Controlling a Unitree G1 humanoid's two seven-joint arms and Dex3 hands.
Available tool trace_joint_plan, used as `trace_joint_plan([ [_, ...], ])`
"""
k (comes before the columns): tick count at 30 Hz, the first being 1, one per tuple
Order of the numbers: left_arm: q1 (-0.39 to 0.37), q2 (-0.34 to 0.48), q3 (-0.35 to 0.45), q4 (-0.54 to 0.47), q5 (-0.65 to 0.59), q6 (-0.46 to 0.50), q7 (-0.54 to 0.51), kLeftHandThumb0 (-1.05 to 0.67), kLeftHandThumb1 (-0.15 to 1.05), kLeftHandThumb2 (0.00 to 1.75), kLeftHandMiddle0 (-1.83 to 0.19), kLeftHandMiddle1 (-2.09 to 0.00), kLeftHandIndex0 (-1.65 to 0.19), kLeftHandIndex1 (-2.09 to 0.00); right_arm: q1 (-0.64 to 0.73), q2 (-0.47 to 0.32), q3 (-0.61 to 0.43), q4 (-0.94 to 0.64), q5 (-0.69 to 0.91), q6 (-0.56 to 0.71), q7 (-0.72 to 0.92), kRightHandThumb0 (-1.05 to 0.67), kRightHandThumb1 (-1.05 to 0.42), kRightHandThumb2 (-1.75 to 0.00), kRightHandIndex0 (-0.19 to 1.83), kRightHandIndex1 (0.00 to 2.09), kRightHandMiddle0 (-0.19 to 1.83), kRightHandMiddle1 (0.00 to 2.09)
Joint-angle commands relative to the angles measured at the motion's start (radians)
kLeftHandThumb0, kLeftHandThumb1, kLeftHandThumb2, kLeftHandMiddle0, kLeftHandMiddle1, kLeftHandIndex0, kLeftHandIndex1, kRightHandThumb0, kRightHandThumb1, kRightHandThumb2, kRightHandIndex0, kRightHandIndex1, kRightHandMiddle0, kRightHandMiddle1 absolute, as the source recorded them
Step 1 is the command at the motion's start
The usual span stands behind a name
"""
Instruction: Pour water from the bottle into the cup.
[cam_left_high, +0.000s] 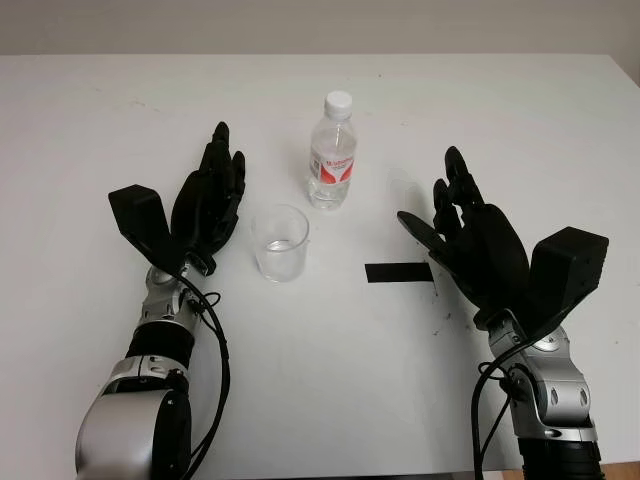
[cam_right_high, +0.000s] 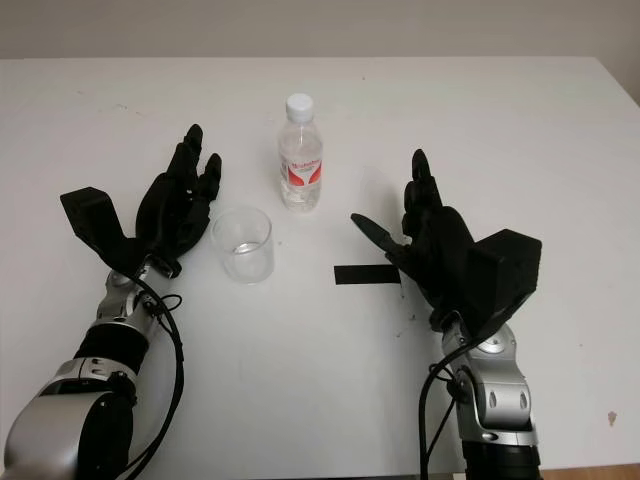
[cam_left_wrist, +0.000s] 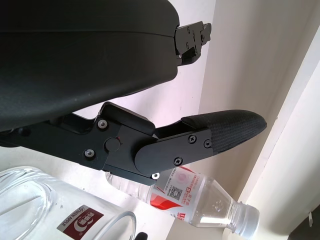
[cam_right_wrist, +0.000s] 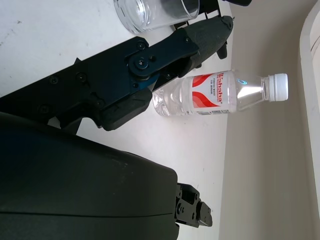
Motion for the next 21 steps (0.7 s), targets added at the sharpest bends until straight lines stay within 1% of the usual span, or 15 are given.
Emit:
trace_joint_plan([
  [1,0.003,0.001,0.005,0.01,-0.007,0.0,-0.005,-0.82,1.05,0.67,0.19,0.0,0.19,0.0,0.0,0.002,-0.004,-0.016,0.001,0.005,-0.005,-0.92,-0.85,-0.05,-0.19,0.0,-0.19,0.0],
  [7,0.001,-0.003,0.001,0.023,-0.002,-0.007,-0.006,-0.83,1.05,0.66,0.19,0.0,0.19,0.0,-0.007,-0.007,0.007,0.002,-0.019,-0.001,-0.013,-0.94,-0.86,-0.05,-0.19,0.0,-0.19,0.0],
  [12,0.007,-0.008,-0.006,0.018,0.006,-0.008,0.001,-0.82,1.05,0.69,0.19,0.0,0.19,0.0,-0.024,-0.003,0.012,0.026,-0.034,-0.008,-0.014,-0.94,-0.86,-0.05,-0.19,0.0,-0.19,0.0],
  [17,0.014,-0.009,-0.006,0.012,0.002,-0.006,-0.003,-0.82,1.05,0.69,0.19,0.0,0.19,0.0,-0.091,-0.019,0.028,0.075,-0.068,-0.012,-0.011,-0.96,-0.88,-0.06,-0.19,0.0,-0.19,0.0],
  [21,0.018,-0.008,-0.007,0.012,0.002,-0.011,-0.012,-0.81,1.05,0.7,0.19,0.0,0.19,0.0,-0.178,-0.018,0.032,0.155,-0.077,-0.041,0.006,-0.95,-0.87,-0.05,-0.19,0.0,-0.19,0.0],
])
